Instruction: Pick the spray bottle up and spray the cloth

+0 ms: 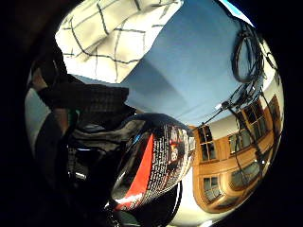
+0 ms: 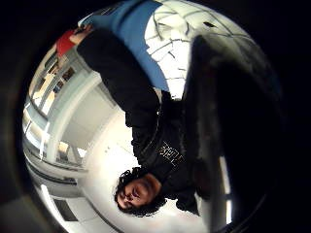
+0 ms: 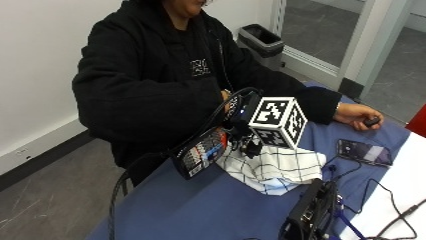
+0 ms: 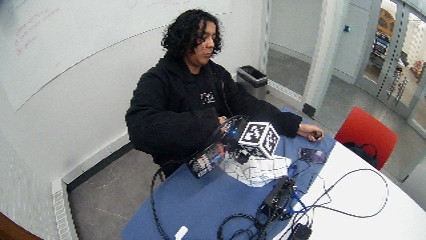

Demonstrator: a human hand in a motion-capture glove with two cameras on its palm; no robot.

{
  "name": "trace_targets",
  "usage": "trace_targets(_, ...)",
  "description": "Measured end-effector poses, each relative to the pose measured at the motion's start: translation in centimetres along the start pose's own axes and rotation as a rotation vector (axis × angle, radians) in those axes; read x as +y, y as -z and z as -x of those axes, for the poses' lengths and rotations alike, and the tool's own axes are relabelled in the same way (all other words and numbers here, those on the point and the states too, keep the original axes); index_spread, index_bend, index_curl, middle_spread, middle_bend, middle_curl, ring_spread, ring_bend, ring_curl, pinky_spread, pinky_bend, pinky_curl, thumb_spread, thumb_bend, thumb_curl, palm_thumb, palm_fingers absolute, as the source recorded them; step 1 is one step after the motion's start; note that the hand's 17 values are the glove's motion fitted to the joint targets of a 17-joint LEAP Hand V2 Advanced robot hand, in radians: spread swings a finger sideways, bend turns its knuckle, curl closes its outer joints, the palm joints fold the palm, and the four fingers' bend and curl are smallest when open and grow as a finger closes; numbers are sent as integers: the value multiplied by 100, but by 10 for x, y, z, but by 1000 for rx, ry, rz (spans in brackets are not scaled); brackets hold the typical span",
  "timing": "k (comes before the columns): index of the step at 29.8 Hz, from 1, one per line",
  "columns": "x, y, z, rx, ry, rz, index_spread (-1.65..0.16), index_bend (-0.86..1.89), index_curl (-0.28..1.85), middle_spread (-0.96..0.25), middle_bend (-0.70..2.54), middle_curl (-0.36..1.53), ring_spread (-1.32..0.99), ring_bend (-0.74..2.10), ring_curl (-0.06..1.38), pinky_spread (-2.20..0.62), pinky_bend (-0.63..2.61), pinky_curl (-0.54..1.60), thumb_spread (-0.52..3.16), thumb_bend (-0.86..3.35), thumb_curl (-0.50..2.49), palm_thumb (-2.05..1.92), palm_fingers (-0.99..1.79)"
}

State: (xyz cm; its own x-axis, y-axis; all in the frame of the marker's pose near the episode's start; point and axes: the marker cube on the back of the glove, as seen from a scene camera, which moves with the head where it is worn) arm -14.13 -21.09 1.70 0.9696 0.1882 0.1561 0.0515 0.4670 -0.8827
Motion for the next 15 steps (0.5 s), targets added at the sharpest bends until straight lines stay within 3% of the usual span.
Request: trace_targets(15,-43,-37,-12,63,-126,153,-26,26,65,-16,62,60,-19,68,52,-25,46,47,51,-1,87,102,126)
